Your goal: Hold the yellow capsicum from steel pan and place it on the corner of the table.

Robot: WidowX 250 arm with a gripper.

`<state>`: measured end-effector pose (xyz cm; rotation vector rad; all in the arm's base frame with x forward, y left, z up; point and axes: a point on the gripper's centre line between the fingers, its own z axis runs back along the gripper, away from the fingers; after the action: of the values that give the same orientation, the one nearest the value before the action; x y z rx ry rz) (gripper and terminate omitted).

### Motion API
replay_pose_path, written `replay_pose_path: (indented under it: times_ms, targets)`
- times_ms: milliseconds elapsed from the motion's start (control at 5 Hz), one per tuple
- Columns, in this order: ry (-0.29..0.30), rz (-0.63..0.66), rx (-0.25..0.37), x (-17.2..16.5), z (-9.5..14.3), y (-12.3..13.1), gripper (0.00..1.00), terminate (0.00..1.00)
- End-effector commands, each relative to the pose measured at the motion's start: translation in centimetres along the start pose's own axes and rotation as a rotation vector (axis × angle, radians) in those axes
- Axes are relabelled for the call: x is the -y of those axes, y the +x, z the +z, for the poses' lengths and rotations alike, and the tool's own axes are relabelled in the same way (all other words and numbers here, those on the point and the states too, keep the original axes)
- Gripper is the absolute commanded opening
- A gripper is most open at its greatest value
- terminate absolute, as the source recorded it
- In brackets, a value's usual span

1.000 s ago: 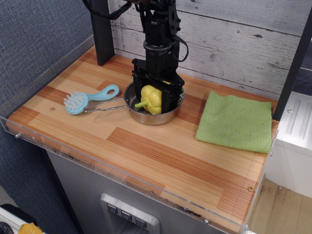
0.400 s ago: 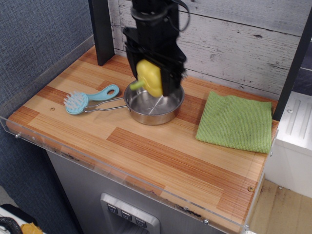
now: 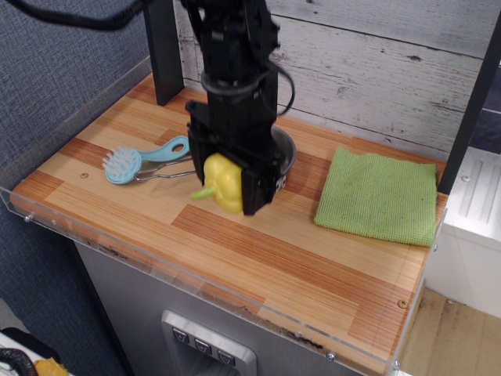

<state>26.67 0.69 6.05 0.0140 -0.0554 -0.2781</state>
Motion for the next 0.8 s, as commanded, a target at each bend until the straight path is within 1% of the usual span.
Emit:
replay_pose_path:
  times_ms: [0,200,400,600]
  targets:
    - [0.008,-0.037,-0.039,0.5,-1.9,-0.4,0.00,0.00]
    - [0.012,-0.070,-0.078,0.8,-2.7,-0.5,0.00,0.00]
    - [0.008,-0.096,-0.128,1.5,-2.7,-1.3,0.00,0.00]
    - [-0.002,-0.097,-0.106,1.7,-2.2,-2.1,0.00,0.00]
